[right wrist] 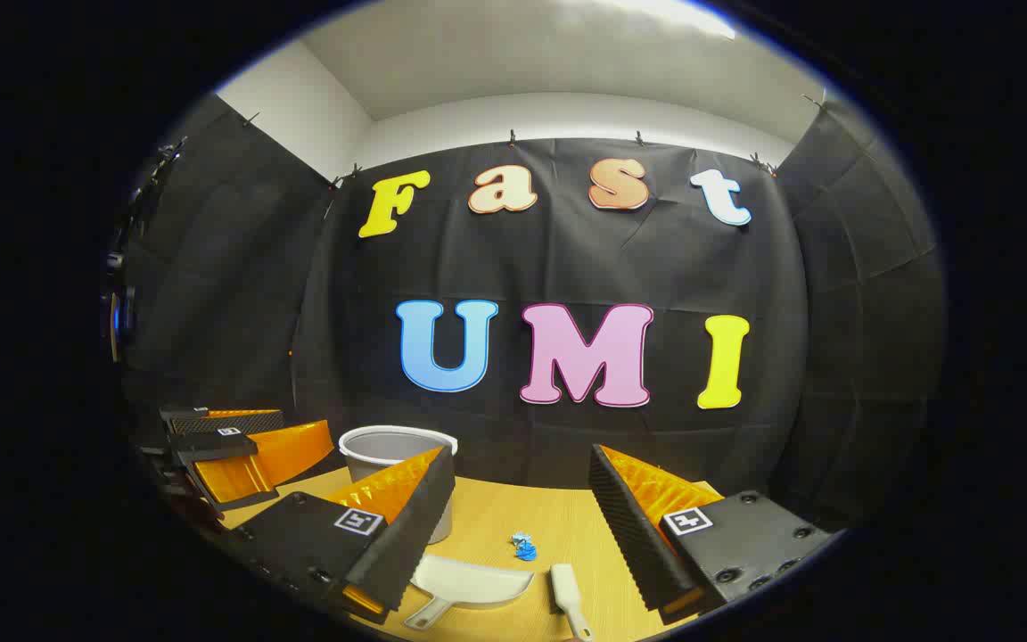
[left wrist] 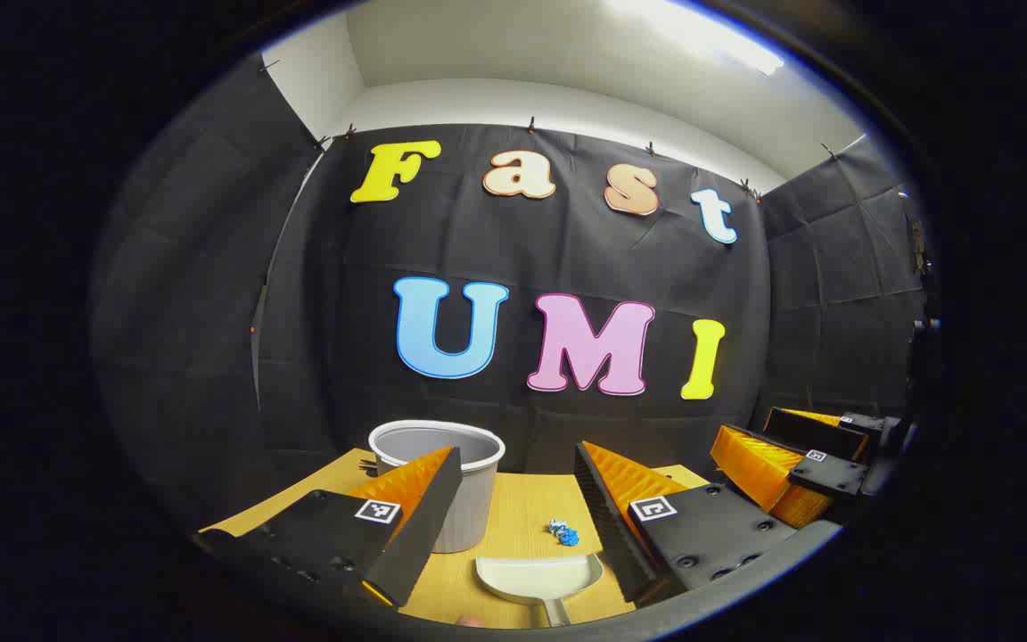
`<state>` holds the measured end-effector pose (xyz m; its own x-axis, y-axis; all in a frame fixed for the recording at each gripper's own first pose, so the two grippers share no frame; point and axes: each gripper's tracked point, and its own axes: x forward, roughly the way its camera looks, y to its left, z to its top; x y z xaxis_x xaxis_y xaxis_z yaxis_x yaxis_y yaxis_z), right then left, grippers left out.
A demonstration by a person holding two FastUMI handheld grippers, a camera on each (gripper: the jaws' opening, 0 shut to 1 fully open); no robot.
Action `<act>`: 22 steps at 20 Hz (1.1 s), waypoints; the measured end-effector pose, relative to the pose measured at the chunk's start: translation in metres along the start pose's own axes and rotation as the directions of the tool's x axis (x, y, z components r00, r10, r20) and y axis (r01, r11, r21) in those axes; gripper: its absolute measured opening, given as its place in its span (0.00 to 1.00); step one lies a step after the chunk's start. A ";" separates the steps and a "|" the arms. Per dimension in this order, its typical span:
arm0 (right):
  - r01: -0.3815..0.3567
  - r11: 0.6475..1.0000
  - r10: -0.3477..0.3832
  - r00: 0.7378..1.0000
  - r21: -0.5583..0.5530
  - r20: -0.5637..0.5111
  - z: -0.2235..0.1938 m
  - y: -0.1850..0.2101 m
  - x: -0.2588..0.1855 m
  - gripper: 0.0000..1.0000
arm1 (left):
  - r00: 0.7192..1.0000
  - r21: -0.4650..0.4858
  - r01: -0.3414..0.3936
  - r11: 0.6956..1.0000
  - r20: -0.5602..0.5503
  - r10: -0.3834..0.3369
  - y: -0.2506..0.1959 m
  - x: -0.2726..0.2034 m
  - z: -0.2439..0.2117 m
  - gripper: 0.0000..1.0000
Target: Pick up the small broom and dustpan from the desktop, sweep the trash into the dustpan with the broom, and then empty the trash into the garbage bin.
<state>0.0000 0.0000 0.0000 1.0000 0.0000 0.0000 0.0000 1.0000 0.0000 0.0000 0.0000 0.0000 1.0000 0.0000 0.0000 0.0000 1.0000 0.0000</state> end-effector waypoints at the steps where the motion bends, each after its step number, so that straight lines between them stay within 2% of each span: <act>1: 0.002 1.000 -0.002 1.000 0.000 0.003 0.000 -0.001 0.001 0.98 | 1.000 0.002 0.002 1.000 0.003 -0.002 0.000 0.000 0.001 0.76; 8: 0.032 0.999 -0.032 0.999 0.000 0.009 0.002 -0.005 -0.005 0.98 | 1.000 0.016 0.028 0.999 -0.010 -0.028 -0.002 -0.001 -0.004 0.76; 9: 0.033 0.999 -0.034 0.999 0.002 0.015 0.003 -0.004 -0.006 0.91 | 0.999 0.014 0.031 0.999 -0.012 -0.031 -0.003 -0.002 -0.004 0.76; 10: 0.034 0.999 -0.034 0.999 -0.003 0.017 0.002 -0.004 -0.007 0.98 | 0.999 0.008 0.029 1.000 -0.017 -0.029 -0.003 -0.003 -0.008 0.76; 11: 0.033 0.999 -0.033 0.999 -0.013 0.010 -0.001 -0.004 -0.007 0.91 | 0.999 0.001 0.029 1.000 -0.027 -0.029 -0.002 -0.003 -0.009 0.76; 12: 0.033 0.999 -0.033 0.999 -0.019 0.004 -0.003 -0.003 -0.009 0.97 | 0.999 -0.003 0.028 1.000 -0.033 -0.028 -0.002 -0.003 -0.011 0.76; 13: 0.034 0.999 -0.034 0.999 -0.019 0.003 -0.003 -0.004 -0.010 0.98 | 0.999 -0.002 0.028 1.000 -0.033 -0.028 -0.001 -0.003 -0.011 0.76; 22: 0.048 0.999 -0.048 0.999 -0.008 0.017 0.002 -0.009 -0.010 0.98 | 0.999 0.001 0.040 0.999 -0.010 -0.040 -0.006 -0.002 -0.006 0.77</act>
<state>-0.0097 -0.0088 0.0018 0.9987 -0.0483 0.0168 0.0484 0.9988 -0.0080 -0.0018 -0.0055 -0.0058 0.9991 -0.0401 -0.0103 0.0401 0.9992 0.0006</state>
